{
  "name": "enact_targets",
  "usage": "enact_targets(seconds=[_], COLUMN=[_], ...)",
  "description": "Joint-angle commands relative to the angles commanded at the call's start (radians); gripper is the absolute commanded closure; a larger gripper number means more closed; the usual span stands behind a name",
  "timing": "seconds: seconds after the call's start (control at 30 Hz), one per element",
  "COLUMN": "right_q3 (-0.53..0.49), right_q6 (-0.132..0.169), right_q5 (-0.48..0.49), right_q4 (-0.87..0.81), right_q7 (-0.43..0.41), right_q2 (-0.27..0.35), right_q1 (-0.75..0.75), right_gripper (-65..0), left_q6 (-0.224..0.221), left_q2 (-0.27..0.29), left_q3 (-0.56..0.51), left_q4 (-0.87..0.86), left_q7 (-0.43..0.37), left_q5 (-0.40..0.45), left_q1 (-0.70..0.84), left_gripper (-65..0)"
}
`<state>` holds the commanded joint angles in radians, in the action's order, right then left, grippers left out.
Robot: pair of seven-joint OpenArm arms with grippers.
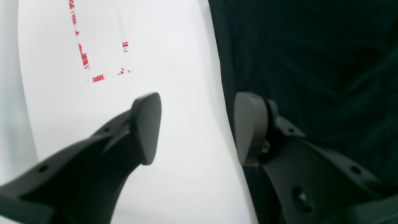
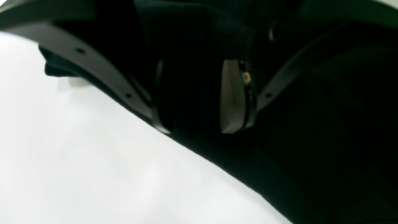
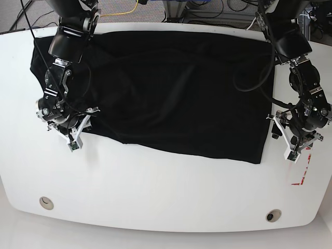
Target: Layout the t-shirt on the table in an organized manner, then fold the t-shirt properly
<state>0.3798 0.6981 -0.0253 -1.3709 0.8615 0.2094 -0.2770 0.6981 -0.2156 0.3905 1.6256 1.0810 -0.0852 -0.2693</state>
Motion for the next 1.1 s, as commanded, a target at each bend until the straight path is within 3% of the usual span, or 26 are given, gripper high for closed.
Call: enact_targets(seconds=[0.13,0.43,0.5,0.83,0.97,1.03,1.1], right_q3=[0.0,0.0,0.0,0.0,0.002,0.002,0.002], right_q6=[0.0,0.0,0.0,0.0,0.0,0.0,0.0], right_q5=[-0.002,0.0,0.003,0.003,0.005,0.005,0.008], right_q4=[0.0,0.002,0.003,0.264,0.278,0.276,0.256], right_q7=[0.0,-0.008,-0.021,-0.129,-0.16,-0.16,-0.16], right_q2=[0.003,0.011,0.021,0.069,0.077,0.077,0.078], right_q1=[-0.003,-0.02,-0.02,-0.057,-0.048,-0.032,-0.02], right_gripper=[-27.3,-60.2,-63.3,-63.6,-63.3,-61.2,-53.9], left_q6=[0.0,0.0,0.0,0.0,0.0,0.0,0.0], left_q2=[0.0,0.0,0.0,-0.002,-0.002,-0.002,-0.002], left_q3=[0.0,0.0,0.0,0.0,0.0,0.0,0.0], left_q4=[0.0,0.0,0.0,0.0,0.002,0.002,0.002], left_q7=[0.0,0.0,0.0,0.0,0.0,0.0,0.0], left_q5=[0.0,-0.002,-0.002,-0.002,-0.002,-0.002,-0.002], left_q1=[-0.002,0.003,0.003,0.003,0.003,0.003,0.003], left_gripper=[-34.6,-34.6,-34.6,-34.6,-34.6,-34.6,-34.6])
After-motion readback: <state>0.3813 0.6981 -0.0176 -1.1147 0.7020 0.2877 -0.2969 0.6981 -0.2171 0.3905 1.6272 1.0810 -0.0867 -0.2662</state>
